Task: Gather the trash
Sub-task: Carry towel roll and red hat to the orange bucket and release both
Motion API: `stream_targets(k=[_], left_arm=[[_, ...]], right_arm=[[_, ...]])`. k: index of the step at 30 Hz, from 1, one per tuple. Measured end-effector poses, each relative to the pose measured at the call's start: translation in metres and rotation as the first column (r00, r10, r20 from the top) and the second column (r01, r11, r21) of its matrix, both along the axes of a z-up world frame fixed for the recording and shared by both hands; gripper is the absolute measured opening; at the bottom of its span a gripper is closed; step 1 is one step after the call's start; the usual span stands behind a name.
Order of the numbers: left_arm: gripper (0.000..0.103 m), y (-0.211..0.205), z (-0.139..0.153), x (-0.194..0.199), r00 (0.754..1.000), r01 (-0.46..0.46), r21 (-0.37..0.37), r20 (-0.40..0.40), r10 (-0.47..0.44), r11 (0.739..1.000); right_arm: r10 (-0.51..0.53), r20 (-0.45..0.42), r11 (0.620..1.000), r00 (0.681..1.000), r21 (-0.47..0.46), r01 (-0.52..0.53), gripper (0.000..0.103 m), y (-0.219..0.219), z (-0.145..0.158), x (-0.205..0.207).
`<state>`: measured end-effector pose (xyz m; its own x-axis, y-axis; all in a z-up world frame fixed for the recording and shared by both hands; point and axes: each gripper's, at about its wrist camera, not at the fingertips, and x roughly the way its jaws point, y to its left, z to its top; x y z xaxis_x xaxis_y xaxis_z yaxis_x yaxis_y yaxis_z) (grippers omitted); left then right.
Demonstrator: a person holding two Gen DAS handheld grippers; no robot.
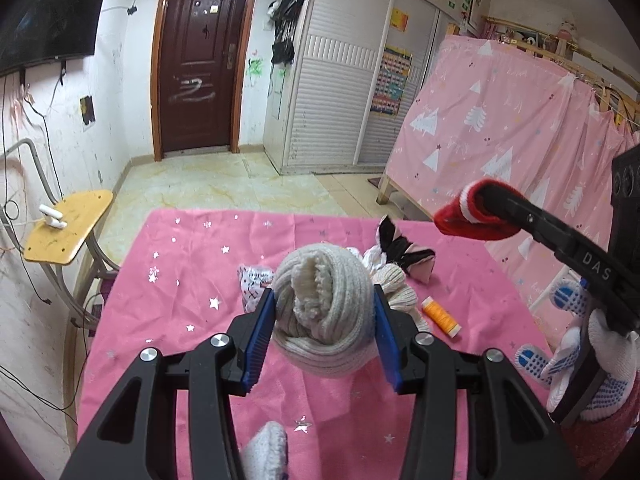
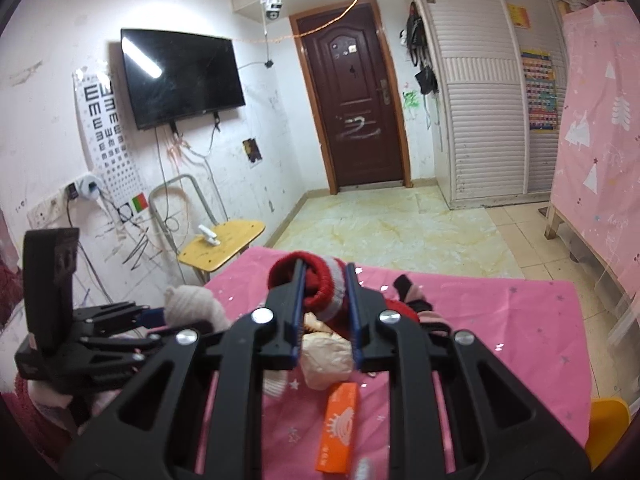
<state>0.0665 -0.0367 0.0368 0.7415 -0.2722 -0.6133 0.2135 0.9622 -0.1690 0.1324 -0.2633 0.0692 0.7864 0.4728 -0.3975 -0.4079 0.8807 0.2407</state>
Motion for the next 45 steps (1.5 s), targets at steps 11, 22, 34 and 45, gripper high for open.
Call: stream_targets(k=[11, 22, 34, 45], left_arm=[[0.039, -0.040, 0.026, -0.015, 0.997, 0.049, 0.029, 0.052, -0.050, 0.998], [0.039, -0.110, 0.036, -0.015, 0.982, 0.175, 0.056, 0.057, -0.179, 0.983], [0.039, -0.195, 0.029, -0.013, 0.940, 0.338, 0.057, 0.033, -0.340, 0.939], [0.039, -0.264, 0.014, -0.016, 0.897, 0.442, 0.060, -0.007, -0.442, 0.895]], right_arm=[[-0.102, 0.032, 0.992, 0.994, 0.082, 0.099, 0.018, -0.067, 0.003, -0.026], [-0.251, 0.006, 0.960, 0.968, 0.129, 0.248, 0.018, -0.146, -0.018, -0.056], [-0.435, -0.075, 0.890, 0.897, 0.117, 0.441, 0.018, -0.227, -0.060, -0.087], [-0.510, -0.169, 0.842, 0.844, 0.103, 0.530, 0.037, -0.273, -0.098, -0.092]])
